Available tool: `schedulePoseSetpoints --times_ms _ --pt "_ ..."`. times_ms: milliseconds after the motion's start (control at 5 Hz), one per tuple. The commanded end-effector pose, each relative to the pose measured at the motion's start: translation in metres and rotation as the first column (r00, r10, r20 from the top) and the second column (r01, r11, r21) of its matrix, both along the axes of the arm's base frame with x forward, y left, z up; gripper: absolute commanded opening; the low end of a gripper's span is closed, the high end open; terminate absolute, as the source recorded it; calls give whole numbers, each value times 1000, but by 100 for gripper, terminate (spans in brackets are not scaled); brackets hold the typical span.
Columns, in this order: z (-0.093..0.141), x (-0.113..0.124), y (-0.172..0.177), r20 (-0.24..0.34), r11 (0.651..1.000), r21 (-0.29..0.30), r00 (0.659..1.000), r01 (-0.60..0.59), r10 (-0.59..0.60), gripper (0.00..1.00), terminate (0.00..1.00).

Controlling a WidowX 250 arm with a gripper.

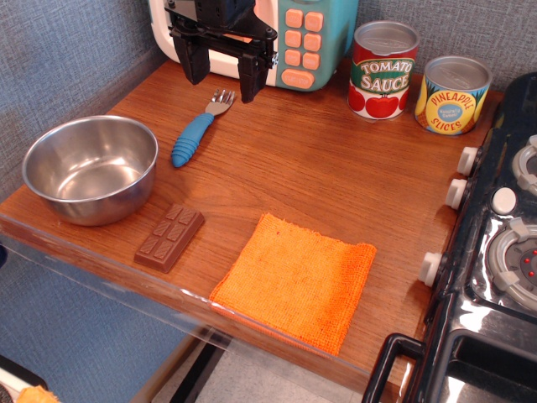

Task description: Move the blue fork behind the metal pot.

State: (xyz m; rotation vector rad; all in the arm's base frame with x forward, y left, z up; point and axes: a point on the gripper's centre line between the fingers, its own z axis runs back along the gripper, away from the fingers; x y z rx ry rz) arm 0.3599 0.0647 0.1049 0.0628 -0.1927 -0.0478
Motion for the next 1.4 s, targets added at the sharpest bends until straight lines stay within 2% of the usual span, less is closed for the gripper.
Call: schedulePoseSetpoints --times_ms 0,1000,1200 --pt "26 -4 -2 60 1000 10 998 -5 4 100 0" --pt "26 -4 -2 60 1000 10 998 -5 4 100 0" --pt "26 -4 -2 60 1000 10 998 -5 4 100 100"
